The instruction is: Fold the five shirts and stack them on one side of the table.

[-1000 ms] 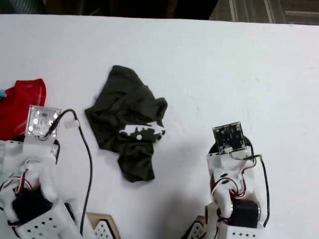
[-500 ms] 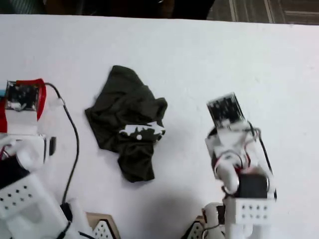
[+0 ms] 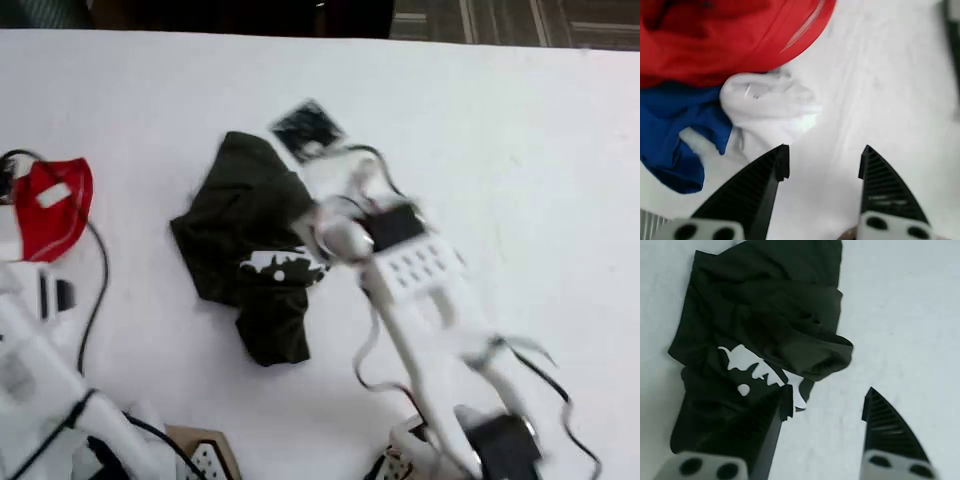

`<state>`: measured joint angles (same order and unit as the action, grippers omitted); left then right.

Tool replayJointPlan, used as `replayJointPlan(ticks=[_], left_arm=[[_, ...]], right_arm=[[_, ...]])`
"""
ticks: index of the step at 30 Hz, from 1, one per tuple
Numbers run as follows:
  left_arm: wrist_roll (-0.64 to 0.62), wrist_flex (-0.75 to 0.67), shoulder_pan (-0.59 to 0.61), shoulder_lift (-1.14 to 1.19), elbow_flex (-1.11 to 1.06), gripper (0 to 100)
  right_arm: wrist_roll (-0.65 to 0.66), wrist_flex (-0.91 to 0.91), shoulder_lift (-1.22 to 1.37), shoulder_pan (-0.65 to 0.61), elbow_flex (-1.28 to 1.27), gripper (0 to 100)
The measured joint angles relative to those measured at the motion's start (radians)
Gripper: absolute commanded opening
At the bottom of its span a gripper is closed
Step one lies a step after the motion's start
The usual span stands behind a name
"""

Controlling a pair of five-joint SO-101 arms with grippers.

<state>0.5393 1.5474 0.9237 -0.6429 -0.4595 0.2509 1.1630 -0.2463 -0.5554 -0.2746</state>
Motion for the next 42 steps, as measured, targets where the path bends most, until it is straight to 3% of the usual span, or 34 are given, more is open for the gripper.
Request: replayJointPlan(ticks=[3, 11, 21, 25, 30, 32, 34, 42], left_arm=[[0.029, -0.038, 0.094, 0.051, 0.005, 25], [0.095, -0.054, 0.302, 0.209, 0.183, 25], [0.109, -0.054, 0.425, 0.443, 0.325, 25], [0.109, -0.057, 0.445, 0.470, 0.336, 25], [0.109, -0.057, 0.446, 0.473, 0.336, 25], [0.109, -0.057, 0.446, 0.476, 0.336, 25], [0.109, -0.057, 0.446, 0.479, 0.336, 25], [0.106, -0.057, 0.399, 0.479, 0.336, 25]], right_arm=[[-0.038, 0.046, 0.176, -0.066, 0.170, 34.0], [-0.061, 0.069, 0.577, -0.189, 0.535, 34.1], [-0.061, 0.069, 0.916, -0.348, 0.779, 34.1], [-0.061, 0.069, 1.046, -0.339, 0.893, 32.0], [-0.061, 0.109, 1.132, -0.273, 1.025, 0.0], [-0.061, 0.144, 1.142, -0.238, 1.073, 6.1], [-0.061, 0.189, 1.142, -0.209, 1.111, 1.7], [-0.061, 0.422, 1.142, -0.097, 1.356, 1.9]])
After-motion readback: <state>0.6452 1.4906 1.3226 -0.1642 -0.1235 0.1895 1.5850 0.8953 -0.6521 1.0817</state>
